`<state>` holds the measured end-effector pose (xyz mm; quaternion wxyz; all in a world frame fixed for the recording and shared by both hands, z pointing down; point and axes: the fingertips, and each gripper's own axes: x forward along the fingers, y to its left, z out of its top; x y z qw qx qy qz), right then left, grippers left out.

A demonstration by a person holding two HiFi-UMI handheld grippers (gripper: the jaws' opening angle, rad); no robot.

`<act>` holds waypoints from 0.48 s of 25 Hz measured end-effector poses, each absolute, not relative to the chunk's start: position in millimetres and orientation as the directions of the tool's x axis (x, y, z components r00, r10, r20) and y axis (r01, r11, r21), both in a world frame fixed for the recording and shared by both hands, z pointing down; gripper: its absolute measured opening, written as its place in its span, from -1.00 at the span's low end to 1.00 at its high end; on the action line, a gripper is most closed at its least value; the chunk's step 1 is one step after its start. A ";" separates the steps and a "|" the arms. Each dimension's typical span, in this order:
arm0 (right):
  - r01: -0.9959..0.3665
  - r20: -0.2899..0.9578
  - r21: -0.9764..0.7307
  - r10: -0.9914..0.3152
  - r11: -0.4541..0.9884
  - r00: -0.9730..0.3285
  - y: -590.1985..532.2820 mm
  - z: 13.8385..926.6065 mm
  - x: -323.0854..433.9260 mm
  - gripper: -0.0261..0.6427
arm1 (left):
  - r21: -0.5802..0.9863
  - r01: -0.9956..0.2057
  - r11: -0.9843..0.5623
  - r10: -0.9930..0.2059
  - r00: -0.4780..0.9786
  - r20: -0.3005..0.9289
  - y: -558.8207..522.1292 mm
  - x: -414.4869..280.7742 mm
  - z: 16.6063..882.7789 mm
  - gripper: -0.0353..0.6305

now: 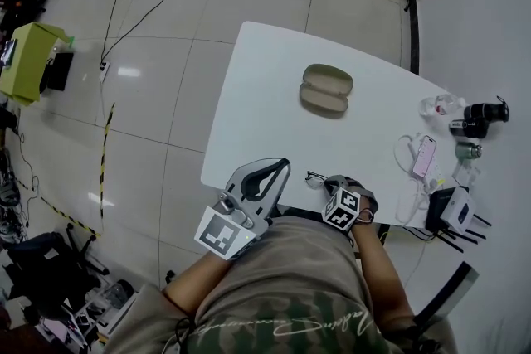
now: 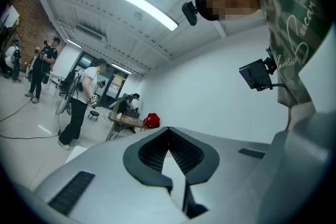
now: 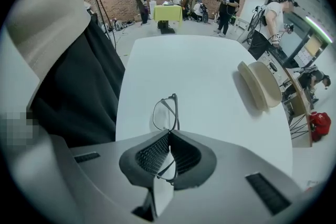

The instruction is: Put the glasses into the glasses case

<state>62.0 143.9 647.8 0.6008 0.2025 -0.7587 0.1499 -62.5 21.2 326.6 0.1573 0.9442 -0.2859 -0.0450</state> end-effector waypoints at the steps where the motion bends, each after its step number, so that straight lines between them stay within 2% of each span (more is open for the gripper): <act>1: -0.491 0.973 0.016 -0.127 0.871 -0.194 143.0 647.9 59.2 -0.86 | 0.325 -0.521 -0.789 -0.550 0.835 0.004 19.8 -64.9 327.3 -0.89; 12: -0.472 0.979 0.016 -0.109 0.882 -0.170 131.1 652.5 31.9 -0.86 | 0.346 -0.475 -0.809 -0.504 0.864 0.008 4.5 -85.8 335.8 -0.89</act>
